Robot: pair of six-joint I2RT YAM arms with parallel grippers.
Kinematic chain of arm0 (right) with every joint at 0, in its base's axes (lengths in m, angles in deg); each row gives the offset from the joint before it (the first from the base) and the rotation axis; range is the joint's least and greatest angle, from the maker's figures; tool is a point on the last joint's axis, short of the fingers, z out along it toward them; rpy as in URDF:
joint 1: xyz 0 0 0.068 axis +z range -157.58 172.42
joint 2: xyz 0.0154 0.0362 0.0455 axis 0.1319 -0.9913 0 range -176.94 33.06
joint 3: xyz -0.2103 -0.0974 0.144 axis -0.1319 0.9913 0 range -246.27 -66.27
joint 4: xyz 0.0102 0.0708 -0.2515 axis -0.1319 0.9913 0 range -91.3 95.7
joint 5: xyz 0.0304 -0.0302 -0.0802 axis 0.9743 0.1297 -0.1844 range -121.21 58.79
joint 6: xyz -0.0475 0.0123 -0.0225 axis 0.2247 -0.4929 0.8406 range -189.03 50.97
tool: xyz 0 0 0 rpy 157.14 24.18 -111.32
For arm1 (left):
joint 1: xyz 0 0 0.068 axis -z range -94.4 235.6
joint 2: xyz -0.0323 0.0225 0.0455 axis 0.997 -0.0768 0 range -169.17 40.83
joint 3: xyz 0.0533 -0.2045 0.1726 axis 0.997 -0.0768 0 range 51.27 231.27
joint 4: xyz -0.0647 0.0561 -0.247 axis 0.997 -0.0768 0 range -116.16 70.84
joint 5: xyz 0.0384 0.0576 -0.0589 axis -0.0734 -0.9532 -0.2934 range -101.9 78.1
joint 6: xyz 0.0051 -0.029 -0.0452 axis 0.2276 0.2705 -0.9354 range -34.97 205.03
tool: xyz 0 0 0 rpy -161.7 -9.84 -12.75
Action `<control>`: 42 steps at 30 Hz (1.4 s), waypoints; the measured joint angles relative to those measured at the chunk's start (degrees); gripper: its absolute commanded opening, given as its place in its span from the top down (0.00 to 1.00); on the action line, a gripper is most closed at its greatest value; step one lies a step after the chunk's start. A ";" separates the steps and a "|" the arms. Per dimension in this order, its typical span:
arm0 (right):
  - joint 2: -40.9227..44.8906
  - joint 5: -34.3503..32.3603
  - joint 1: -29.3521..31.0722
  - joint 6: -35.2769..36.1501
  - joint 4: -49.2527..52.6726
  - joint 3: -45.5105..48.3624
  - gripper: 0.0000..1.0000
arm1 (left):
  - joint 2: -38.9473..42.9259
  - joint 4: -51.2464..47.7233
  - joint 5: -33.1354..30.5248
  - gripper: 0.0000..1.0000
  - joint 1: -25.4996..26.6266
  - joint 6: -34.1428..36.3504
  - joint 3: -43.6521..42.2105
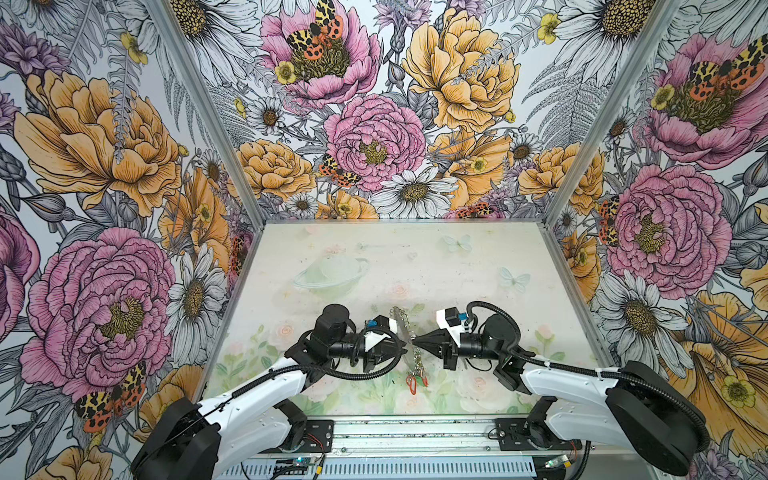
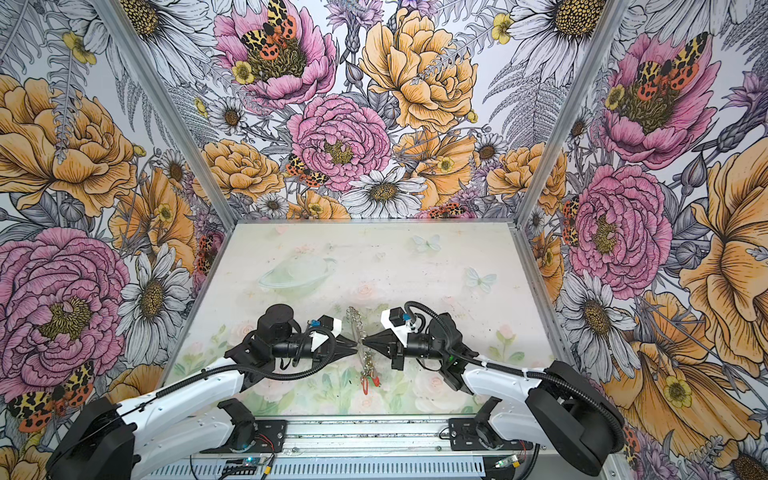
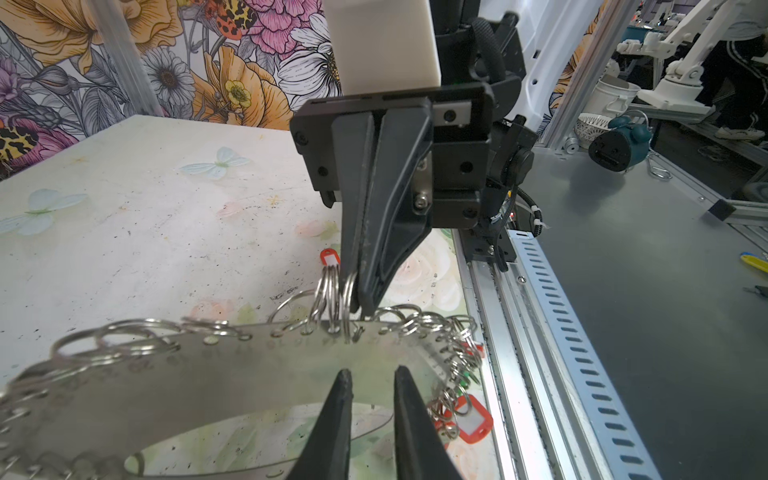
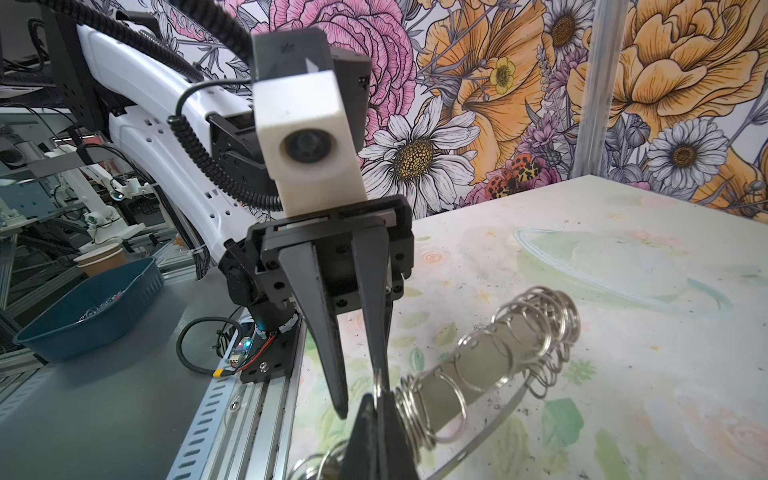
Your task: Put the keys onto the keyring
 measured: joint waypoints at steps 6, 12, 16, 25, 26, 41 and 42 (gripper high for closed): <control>-0.70 0.61 0.02 -0.24 -2.62 0.07 1.00 | -0.50 3.52 0.44 0.75 -0.33 -1.62 0.00; -2.80 0.61 0.09 -0.68 -5.75 0.74 1.00 | -2.34 7.28 0.85 0.84 -0.39 -3.93 0.00; -3.48 0.57 0.20 -0.68 -6.75 0.76 1.00 | -3.19 8.90 1.46 0.89 -0.46 -4.79 0.00; -3.82 0.39 0.57 -0.68 -8.83 0.76 1.00 | -3.98 10.47 2.12 0.80 -0.70 -5.77 -0.57; -3.93 0.39 0.70 -0.66 -9.18 0.74 1.00 | -3.98 10.67 2.14 0.81 -0.81 -5.92 -0.79; -5.55 -1.18 1.55 -0.63 -11.15 0.76 1.00 | -3.98 11.02 3.45 0.96 -1.07 -7.43 -0.92; -5.66 -1.40 1.55 -0.63 -11.28 0.76 1.00 | -3.98 10.99 3.58 0.96 -1.09 -7.58 -0.92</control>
